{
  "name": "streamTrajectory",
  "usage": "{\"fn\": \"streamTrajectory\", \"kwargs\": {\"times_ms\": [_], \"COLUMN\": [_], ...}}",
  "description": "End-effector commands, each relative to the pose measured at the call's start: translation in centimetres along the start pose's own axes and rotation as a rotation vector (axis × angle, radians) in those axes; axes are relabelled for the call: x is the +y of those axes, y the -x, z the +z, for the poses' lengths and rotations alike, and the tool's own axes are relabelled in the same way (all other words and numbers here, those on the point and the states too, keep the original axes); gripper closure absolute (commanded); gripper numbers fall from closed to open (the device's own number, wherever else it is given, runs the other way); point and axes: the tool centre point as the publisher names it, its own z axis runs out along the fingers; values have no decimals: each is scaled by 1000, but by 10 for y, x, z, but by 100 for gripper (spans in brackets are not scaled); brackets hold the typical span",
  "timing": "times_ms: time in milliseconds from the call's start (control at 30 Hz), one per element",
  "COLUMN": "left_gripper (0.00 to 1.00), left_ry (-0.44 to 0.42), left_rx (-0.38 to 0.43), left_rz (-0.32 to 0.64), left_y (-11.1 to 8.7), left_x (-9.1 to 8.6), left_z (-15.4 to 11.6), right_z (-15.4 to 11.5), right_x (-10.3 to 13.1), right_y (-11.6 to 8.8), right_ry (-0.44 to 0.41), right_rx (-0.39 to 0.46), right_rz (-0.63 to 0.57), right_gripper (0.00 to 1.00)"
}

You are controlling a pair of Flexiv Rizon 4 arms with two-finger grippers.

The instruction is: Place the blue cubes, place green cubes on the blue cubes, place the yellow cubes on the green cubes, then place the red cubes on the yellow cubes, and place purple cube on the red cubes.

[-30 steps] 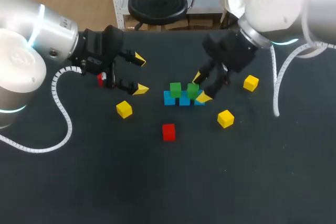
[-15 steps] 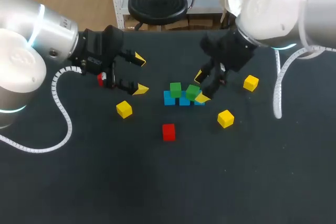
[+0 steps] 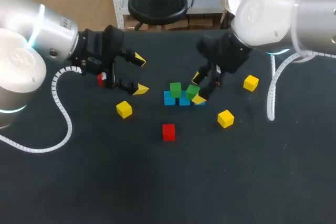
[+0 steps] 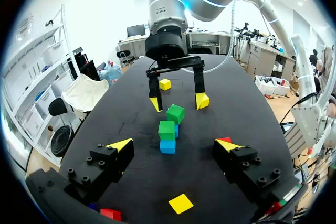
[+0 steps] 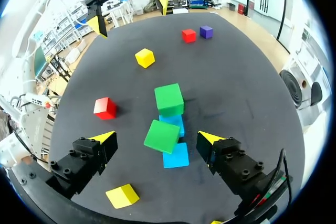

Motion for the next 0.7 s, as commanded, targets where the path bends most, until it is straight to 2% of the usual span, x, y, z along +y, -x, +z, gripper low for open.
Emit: {"fn": "streamTrajectory", "kwargs": {"times_ms": [33, 167, 300, 367, 400, 567, 667, 700], "left_gripper": [0, 0, 0, 0, 0, 0, 0, 0], "left_ry": [2, 2, 2, 2, 2, 2, 2, 2], "left_rx": [-7, -7, -7, -7, -7, -7, -7, -7], "left_rz": [3, 3, 3, 3, 3, 3, 3, 3], "left_y": [-2, -2, -2, -2, -2, -2, -2, -2], "left_x": [-1, -1, -1, -1, -1, -1, -1, -1], "left_z": [0, 0, 0, 0, 0, 0, 0, 0], "right_z": [3, 3, 3, 2, 2, -1, -2, -2], "right_x": [-5, -6, -7, -7, -7, -6, -5, -5], "right_y": [3, 2, 0, -2, -2, -3, -3, -3], "right_ry": [8, 7, 7, 6, 6, -1, -7, -10], "right_rx": [7, 10, 11, 11, 11, 15, 19, 19], "right_rz": [-1, -1, 7, 11, 12, 10, 7, 7], "right_gripper": [0, 2, 17, 36, 51, 65, 85, 89]}}
